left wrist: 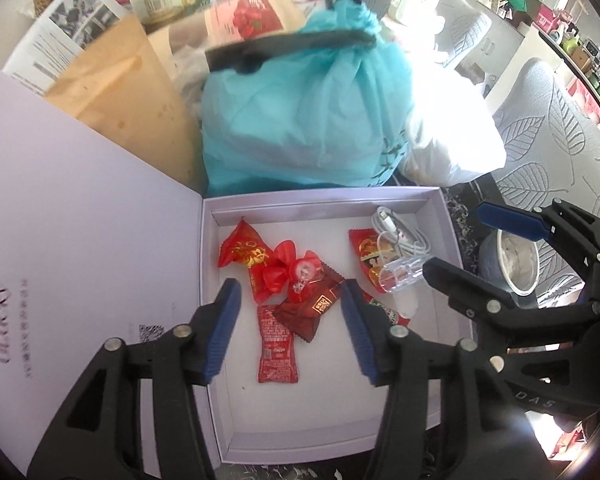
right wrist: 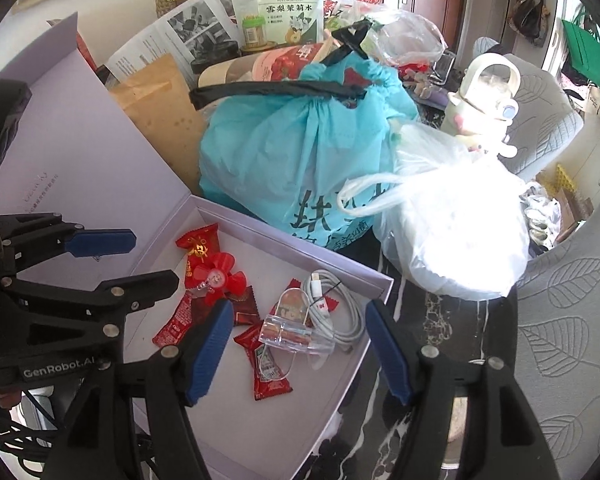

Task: Organize objects

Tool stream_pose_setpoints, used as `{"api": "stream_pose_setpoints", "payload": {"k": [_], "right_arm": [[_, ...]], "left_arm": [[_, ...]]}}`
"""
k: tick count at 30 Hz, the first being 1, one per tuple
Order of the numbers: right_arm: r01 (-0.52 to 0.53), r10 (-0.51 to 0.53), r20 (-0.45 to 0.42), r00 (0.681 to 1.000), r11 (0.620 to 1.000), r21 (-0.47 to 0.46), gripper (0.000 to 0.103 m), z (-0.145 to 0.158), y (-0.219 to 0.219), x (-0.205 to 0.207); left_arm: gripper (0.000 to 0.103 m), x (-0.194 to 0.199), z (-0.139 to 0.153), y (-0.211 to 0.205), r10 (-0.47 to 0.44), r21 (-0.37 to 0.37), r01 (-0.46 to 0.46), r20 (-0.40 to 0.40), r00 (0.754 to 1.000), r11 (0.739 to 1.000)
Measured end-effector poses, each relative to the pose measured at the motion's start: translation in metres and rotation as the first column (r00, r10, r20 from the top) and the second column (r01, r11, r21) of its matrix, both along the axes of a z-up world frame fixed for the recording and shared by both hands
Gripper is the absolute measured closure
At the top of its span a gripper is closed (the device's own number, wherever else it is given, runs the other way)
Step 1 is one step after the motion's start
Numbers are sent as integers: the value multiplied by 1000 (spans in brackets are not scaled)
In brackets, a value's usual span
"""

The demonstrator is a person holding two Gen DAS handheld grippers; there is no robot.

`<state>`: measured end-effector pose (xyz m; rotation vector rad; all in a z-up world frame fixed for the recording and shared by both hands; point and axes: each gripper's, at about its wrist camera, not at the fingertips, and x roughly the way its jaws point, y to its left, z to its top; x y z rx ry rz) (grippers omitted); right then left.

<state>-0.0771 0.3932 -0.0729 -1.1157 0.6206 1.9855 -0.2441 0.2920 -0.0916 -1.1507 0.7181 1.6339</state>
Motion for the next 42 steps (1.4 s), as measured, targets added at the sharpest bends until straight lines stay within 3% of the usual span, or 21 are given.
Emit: {"api": "stream_pose_setpoints", "payload": {"k": [14,17,25,33,42], "right_arm": [[35,-34,-29,999,999,25,30,46,-26,26],[48,-46,-34,998,998,44,21,58,-36,33],[78,-73,-58,996,993,91,2,89,-61,53],[86,-77,-84,993,990,113,1,112,-95,74],[60,-48,-98,994,991,118,1,123,-138,96]], "left_arm": [[43,21,48,-32,38,40,-36,-46,998,999],[42,25,60,-39,67,51,-64,-55,996,997],[26,37,93,-66,129,91,-120,-91,987,989],[14,54,122,-102,183,128,-167,-127,975,978],[12,86,133,-142,212,126,-192,-168,963,973]]}}
